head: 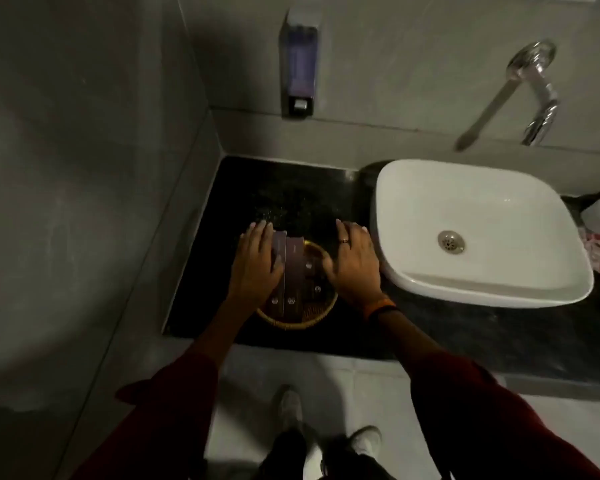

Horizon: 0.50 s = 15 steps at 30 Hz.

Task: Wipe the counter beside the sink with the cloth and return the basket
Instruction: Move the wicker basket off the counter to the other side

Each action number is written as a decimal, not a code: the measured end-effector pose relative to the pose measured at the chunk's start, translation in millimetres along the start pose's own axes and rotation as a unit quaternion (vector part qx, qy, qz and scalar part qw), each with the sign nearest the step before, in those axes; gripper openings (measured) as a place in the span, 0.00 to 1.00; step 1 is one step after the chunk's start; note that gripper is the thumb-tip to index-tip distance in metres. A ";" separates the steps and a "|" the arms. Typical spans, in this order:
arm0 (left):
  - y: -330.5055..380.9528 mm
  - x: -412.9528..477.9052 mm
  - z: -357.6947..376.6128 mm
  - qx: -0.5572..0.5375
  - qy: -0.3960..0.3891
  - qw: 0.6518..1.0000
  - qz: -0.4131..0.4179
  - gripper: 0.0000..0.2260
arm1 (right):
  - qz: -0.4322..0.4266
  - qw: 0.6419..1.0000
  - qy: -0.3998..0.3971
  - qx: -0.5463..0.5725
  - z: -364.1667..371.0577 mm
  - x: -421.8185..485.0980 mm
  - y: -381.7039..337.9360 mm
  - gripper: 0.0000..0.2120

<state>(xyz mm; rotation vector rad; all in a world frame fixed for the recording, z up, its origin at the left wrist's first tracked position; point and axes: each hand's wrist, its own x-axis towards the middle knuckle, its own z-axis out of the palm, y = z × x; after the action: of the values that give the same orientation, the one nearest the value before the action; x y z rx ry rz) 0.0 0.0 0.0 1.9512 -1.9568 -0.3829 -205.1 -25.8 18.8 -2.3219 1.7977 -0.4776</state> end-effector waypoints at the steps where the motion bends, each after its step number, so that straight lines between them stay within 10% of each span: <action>1: -4.3 -3.9 5.9 -0.023 -0.025 0.998 -0.045 0.30 | 0.029 0.999 -0.017 0.026 9.6 -4.3 2.9 0.32; 7: -25.4 -36.6 36.6 -0.113 -0.025 0.974 -0.194 0.31 | 0.173 0.969 -0.106 0.142 55.5 -35.5 13.0 0.26; 15: 7.3 -65.1 48.4 -0.175 0.021 0.953 -0.245 0.26 | 0.203 0.958 0.000 0.201 45.0 -83.6 19.1 0.22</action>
<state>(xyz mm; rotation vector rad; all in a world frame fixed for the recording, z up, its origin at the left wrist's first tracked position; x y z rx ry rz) -27.9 62.5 -44.2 2.1511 -1.2464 -0.7507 -225.5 46.9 -41.8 -1.6349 1.8951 -0.6956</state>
